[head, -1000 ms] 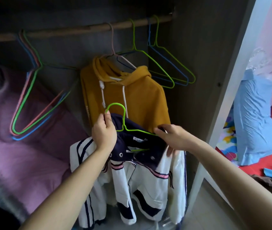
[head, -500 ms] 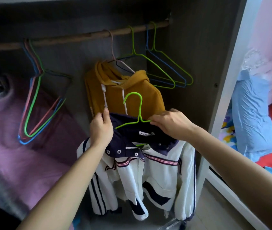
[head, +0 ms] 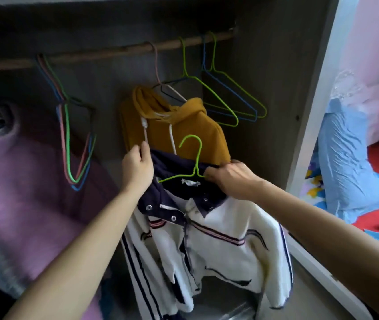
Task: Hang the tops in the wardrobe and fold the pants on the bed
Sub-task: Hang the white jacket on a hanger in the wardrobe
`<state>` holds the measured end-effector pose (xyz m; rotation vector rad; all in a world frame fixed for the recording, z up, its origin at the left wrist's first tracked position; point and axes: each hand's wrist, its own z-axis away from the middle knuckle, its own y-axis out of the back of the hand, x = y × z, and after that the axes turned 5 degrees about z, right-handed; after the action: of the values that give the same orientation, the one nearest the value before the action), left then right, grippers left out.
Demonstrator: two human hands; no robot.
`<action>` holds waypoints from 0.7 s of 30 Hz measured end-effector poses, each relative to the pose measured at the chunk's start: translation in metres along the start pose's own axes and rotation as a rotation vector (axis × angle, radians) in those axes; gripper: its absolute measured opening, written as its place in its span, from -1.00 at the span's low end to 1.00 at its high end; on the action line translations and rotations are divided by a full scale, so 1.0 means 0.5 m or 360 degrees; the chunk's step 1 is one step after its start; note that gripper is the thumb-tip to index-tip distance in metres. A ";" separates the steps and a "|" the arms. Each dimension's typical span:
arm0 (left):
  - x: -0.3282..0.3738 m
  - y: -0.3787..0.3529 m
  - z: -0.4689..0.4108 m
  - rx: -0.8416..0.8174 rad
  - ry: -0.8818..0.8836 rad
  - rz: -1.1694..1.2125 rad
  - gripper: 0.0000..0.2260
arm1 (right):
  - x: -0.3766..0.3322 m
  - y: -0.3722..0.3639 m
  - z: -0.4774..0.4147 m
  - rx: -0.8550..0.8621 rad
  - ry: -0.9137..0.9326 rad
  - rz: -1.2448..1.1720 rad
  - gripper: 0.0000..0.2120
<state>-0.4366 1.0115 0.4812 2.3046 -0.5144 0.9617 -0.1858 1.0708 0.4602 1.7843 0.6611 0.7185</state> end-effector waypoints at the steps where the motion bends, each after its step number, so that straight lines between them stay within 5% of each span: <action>1: -0.006 0.000 0.009 -0.0052 0.0028 0.0039 -0.58 | 0.015 0.015 -0.008 0.0119 -0.0034 -0.0064 -0.77; 5: -0.042 0.025 -0.010 -0.0154 0.0384 0.0156 -0.58 | 0.030 0.079 -0.025 0.0396 -0.0007 -0.0314 -0.75; 10: -0.050 0.039 -0.027 -0.0657 -0.0089 0.0348 -0.73 | 0.028 0.121 -0.032 0.0641 0.0034 -0.0438 -0.79; 13: -0.047 0.030 -0.022 -0.0768 -0.0105 0.0409 -0.78 | 0.019 0.120 -0.034 0.0760 0.0091 -0.0450 -0.83; 17: -0.048 0.006 -0.021 -0.0442 0.0302 0.0655 -0.76 | 0.024 0.112 -0.026 0.0708 0.0051 -0.0619 -0.77; 21: -0.032 -0.011 -0.032 -0.0187 0.0709 0.0795 -0.74 | 0.049 0.132 -0.027 0.0248 -0.0233 -0.0522 -0.58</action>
<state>-0.4525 1.0279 0.4765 1.8036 -0.9415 1.5812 -0.1734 1.0775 0.5306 1.7914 0.9028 0.3184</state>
